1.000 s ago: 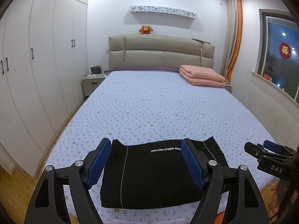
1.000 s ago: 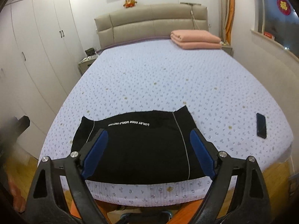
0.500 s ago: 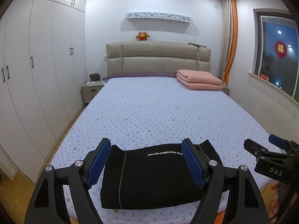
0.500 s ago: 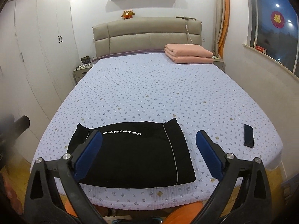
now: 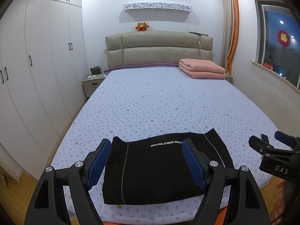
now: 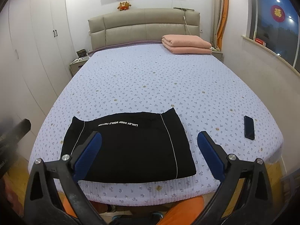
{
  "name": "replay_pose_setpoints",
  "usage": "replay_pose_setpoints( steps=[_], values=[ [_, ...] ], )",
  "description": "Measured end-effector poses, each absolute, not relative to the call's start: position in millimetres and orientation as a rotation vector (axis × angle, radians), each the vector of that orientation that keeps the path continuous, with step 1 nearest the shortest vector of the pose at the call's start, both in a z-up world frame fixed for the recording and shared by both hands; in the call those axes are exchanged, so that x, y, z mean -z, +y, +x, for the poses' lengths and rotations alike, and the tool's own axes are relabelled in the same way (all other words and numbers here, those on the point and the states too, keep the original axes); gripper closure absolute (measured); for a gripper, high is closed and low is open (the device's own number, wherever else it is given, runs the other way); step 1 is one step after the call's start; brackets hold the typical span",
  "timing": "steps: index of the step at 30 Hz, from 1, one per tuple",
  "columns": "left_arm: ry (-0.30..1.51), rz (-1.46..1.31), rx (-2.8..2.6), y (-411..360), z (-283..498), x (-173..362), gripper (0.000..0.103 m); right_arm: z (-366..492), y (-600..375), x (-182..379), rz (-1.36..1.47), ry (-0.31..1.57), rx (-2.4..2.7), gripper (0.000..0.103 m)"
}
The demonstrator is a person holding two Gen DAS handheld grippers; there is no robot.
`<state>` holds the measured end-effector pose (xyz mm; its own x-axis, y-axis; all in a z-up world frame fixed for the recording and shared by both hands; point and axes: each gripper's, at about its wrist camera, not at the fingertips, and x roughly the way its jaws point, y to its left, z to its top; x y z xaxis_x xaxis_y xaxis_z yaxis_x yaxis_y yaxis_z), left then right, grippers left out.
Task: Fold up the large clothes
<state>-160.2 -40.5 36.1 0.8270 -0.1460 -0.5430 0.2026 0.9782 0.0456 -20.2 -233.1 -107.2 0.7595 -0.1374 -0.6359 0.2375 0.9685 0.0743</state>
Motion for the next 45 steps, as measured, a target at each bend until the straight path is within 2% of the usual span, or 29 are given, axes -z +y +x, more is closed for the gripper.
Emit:
replay_pose_setpoints(
  steps=[45],
  values=[
    [0.611, 0.081, 0.129, -32.1, -153.5, -21.5, 0.024, -13.9, -219.4, 123.9, 0.152, 0.743, 0.162, 0.002]
  ],
)
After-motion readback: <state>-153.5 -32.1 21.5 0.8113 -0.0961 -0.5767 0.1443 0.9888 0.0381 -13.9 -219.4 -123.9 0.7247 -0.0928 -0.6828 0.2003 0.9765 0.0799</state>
